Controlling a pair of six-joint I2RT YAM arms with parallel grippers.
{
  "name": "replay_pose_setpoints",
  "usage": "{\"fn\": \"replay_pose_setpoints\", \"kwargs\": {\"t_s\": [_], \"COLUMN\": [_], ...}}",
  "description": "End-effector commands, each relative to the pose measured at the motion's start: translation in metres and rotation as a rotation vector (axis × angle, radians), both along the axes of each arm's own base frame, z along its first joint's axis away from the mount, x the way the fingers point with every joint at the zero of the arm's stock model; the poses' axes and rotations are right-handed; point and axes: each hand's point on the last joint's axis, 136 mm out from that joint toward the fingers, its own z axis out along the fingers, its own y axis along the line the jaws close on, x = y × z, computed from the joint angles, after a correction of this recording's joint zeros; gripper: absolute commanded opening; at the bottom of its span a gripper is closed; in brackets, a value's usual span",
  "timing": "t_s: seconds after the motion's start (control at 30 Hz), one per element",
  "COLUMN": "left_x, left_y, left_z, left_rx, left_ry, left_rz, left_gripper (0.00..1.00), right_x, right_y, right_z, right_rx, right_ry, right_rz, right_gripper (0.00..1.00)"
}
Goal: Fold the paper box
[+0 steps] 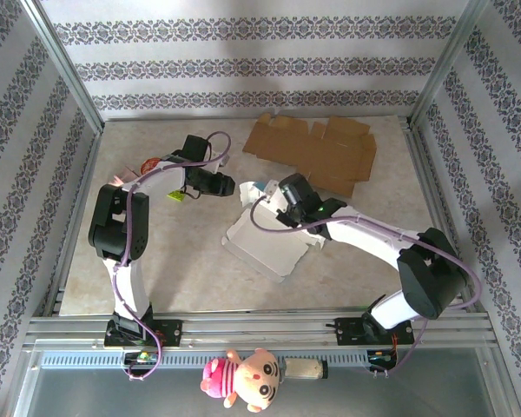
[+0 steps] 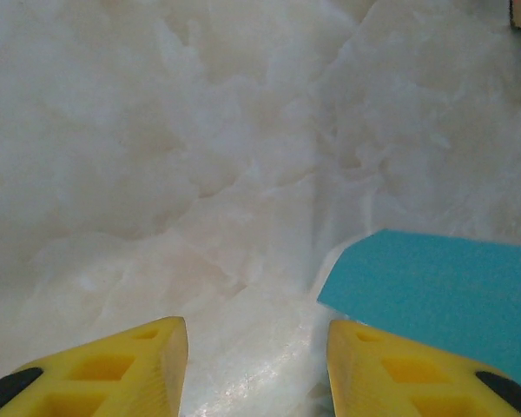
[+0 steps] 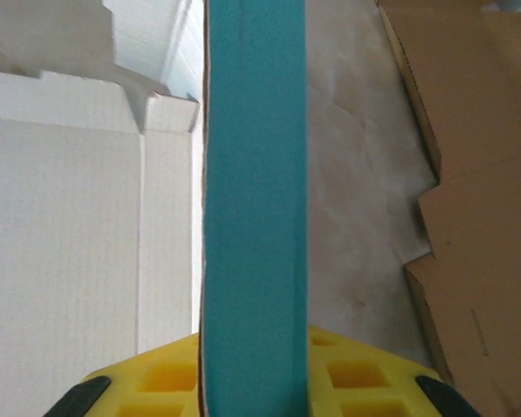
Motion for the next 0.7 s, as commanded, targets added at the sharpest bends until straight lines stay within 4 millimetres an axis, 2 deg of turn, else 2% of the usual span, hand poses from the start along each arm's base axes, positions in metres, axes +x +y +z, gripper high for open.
{"fn": "replay_pose_setpoints", "kwargs": {"t_s": [0.0,0.13,0.3,0.43,0.67], "left_x": [-0.003,0.001,0.004,0.014,0.016], "left_y": [0.004,0.003,-0.007,-0.003,-0.022], "left_z": [0.001,0.003,0.012,0.008,0.002], "left_rx": [0.024,0.025,-0.015,0.022,-0.074], "left_ry": [0.003,-0.007,-0.032,-0.009,0.058], "left_rz": [-0.017,-0.018,-0.081,-0.073,-0.11], "left_gripper": [0.46,0.46,0.46,0.43,0.38], "right_x": [0.0,0.005,0.007,0.006,0.012], "right_y": [0.013,0.012,0.011,0.011,0.008], "right_z": [0.004,0.007,0.003,0.003,0.0], "right_rx": [0.202,0.298,0.358,0.389,0.405], "right_ry": [0.133,0.201,0.264,0.287,0.3], "right_rz": [-0.006,-0.011,0.0,0.006,-0.02], "right_gripper": [0.21,0.2,0.2,0.2,0.19]}}
